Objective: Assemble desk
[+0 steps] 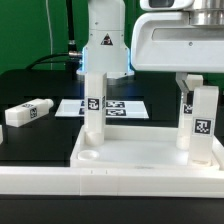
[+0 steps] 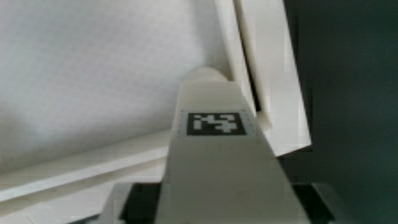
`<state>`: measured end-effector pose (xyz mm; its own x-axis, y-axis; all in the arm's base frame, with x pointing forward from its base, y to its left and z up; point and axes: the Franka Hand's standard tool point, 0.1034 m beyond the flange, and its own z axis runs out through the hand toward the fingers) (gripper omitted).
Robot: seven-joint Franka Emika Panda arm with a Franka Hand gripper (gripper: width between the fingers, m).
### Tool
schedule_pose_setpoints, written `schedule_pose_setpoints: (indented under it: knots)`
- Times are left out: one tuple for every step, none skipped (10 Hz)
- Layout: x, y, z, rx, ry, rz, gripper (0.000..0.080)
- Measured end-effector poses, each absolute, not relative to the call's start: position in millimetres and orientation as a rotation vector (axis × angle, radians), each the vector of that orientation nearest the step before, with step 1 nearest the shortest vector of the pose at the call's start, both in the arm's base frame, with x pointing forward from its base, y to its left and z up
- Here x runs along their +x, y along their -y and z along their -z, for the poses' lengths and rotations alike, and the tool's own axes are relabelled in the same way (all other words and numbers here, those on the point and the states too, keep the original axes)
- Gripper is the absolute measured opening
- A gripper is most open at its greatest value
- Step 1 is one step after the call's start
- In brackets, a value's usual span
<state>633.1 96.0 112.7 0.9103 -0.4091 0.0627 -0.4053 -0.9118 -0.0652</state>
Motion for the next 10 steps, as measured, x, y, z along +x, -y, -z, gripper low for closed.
schedule_pose_setpoints:
  knots:
    - [633.0, -96.0, -112.6, -2.992, -0.754, 0.113, 0.0288]
    - [632.8, -96.2, -112.4, -2.954, -0.877, 0.108, 0.0288]
    - [632.1, -96.9, -111.9, -2.876, -1.068, 0.094, 0.0288]
    - [632.1, -96.7, -111.8, -2.799, -1.219, 0.082, 0.0289]
    - [631.8, -96.8, -111.3, -2.731, -1.337, 0.076, 0.0289]
    - [631.4, -97.7, -111.1, -2.635, -1.501, 0.061, 0.0289]
    - [631.3, -98.3, -111.0, -2.560, -1.622, 0.052, 0.0289]
    - [631.3, -99.0, -110.6, -2.493, -1.720, 0.044, 0.0289]
    - [631.7, -100.5, -110.5, -2.384, -1.858, 0.031, 0.0289]
    - [631.9, -101.2, -110.5, -2.330, -1.919, 0.022, 0.0289]
